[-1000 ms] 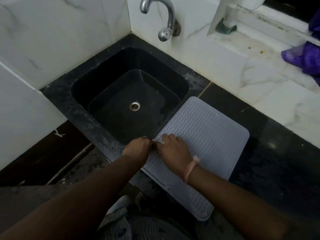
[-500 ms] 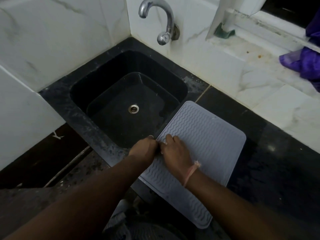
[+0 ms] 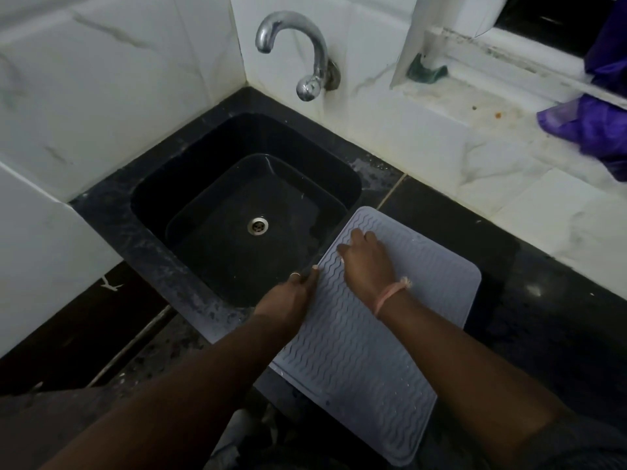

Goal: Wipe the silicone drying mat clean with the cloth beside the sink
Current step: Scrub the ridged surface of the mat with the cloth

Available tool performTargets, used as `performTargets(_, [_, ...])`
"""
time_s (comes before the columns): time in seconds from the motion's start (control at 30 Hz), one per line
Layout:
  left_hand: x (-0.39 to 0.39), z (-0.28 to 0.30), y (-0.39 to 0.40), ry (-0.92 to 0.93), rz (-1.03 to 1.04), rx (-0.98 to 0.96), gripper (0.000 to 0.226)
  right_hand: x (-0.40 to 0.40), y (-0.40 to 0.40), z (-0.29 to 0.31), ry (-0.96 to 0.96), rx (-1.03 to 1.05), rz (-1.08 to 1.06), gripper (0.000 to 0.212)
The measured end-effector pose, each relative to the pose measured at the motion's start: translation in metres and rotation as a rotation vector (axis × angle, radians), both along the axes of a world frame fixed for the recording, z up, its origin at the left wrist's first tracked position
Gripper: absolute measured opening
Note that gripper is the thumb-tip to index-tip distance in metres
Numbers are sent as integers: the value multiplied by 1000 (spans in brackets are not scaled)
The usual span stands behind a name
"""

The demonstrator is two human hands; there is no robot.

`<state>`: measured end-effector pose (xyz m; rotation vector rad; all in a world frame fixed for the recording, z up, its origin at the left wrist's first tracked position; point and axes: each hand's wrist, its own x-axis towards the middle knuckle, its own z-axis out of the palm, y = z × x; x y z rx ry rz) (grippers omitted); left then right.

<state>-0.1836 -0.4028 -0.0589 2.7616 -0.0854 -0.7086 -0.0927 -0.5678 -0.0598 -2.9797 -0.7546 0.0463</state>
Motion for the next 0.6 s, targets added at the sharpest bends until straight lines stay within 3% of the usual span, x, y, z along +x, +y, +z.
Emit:
performTargets(0.17, [25, 0, -3, 151, 6, 33, 93, -50, 5, -10, 72, 76, 135, 43])
performTargets(0.3, [31, 0, -4, 213, -30, 53, 110, -24, -2, -9, 71, 90, 118, 42])
performTargets(0.6, [43, -1, -13, 245, -7, 37, 90, 72, -23, -15, -36, 6, -101, 41])
